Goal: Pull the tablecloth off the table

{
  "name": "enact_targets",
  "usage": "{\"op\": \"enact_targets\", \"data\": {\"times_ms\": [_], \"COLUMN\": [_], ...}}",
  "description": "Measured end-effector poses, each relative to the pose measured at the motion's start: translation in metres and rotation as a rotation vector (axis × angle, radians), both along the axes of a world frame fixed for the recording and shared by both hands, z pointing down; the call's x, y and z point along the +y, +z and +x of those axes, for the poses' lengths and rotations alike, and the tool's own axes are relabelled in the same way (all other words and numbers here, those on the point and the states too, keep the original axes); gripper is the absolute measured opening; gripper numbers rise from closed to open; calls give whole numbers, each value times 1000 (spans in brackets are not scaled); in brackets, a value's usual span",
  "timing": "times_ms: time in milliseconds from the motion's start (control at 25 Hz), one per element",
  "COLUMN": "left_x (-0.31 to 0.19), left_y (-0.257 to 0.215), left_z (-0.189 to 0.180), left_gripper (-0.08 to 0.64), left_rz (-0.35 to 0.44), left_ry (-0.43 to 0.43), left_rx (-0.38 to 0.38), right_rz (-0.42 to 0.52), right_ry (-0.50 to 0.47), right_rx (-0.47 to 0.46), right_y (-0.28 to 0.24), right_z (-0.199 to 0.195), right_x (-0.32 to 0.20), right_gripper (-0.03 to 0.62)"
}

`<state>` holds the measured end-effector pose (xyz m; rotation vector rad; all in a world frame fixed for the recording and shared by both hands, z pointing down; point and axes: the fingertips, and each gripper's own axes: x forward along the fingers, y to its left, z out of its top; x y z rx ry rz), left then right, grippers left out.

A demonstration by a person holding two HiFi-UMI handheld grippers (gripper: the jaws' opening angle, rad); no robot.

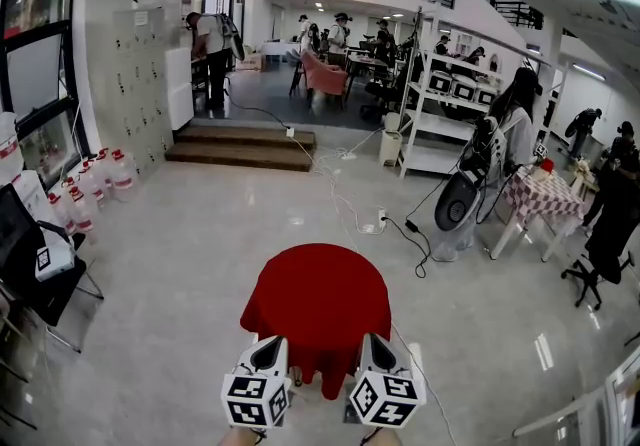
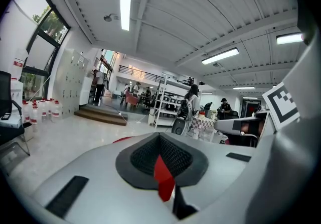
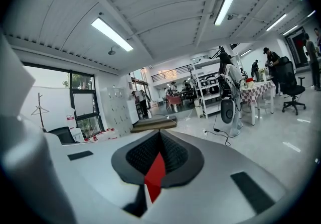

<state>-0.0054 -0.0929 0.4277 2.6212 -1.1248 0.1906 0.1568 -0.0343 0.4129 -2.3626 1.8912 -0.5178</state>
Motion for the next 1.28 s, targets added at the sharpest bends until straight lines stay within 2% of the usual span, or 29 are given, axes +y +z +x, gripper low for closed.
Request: {"op": "enact_targets", "data": {"times_ms": [1040,1280], "left_x": [-22,-38], "left_y": [17,17], "left_z": [17,27], "left_gripper": [14,14], "left_rz": [-42,-30], "left_ry": [-10,10], "left_rx": [17,8], "right_rz": [-48,-52], "right_ry": [10,27], "right_rx": [38,39], "right_y": [9,9], "right_z": [19,28], "right_x": [-8,-22], "right_gripper": [25,25]}}
